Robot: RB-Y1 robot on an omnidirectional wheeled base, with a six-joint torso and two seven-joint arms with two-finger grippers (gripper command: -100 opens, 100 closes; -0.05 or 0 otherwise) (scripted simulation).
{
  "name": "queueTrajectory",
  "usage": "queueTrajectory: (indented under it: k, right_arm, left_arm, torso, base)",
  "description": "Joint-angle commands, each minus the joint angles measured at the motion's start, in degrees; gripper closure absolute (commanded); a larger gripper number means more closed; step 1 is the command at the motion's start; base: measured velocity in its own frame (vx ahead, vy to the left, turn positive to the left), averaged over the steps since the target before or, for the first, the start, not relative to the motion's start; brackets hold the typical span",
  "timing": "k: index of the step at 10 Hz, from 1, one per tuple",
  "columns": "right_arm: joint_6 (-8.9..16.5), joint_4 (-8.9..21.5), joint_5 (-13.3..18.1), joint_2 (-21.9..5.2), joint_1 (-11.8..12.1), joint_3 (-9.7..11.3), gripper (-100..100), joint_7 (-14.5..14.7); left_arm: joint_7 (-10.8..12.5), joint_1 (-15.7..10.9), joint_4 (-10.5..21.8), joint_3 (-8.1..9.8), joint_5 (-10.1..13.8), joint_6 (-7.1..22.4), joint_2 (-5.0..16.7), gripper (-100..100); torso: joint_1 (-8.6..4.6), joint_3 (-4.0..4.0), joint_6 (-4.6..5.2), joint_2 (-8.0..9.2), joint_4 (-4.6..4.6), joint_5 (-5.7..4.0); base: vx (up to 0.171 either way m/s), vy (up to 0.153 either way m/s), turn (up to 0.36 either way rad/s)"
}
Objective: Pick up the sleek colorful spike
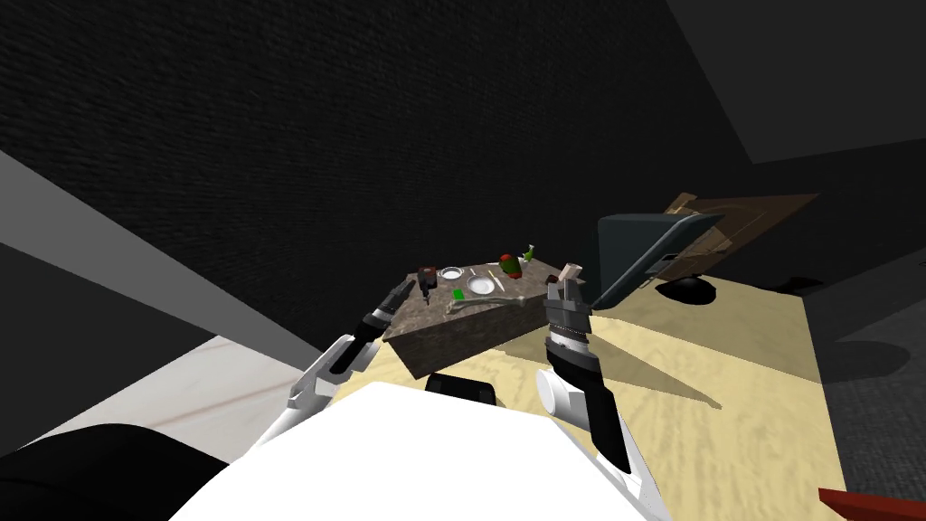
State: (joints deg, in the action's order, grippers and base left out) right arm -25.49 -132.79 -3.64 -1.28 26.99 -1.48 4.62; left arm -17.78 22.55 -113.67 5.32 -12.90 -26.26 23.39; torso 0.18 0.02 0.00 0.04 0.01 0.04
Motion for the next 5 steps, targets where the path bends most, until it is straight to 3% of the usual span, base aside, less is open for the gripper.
queueTrajectory:
  k: [1, 3, 5]
  right_arm:
    - [0.0, 0.0, 0.0, 0.0, 0.0, 0.0, 0, 0.0]
    - [0.0, 0.0, 0.0, 0.0, 0.0, 0.0, 0, 0.0]
    - [0.0, 0.0, 0.0, 0.0, 0.0, 0.0, 0, 0.0]
  left_arm:
    - [-1.0, -0.6, 2.1, 0.19, -1.1, 0.0, 1.6, -100]
    - [-2.2, -1.2, 4.1, 0.17, -2.6, 0.3, 3.3, -100]
    - [-4.1, -2.1, 7.3, -0.20, -5.0, 1.0, 6.1, -100]
  torso:
    - [0.00, 0.00, 0.00, 0.00, 0.00, 0.00]
    - [-0.02, 0.00, -0.01, -0.01, 0.00, 0.00]
    - [-0.01, 0.02, 0.01, 0.03, 0.01, 0.00]
  base:
    - [-0.022, 0.042, -0.118]
    - [-0.018, 0.043, -0.128]
    - [-0.035, 0.054, -0.265]
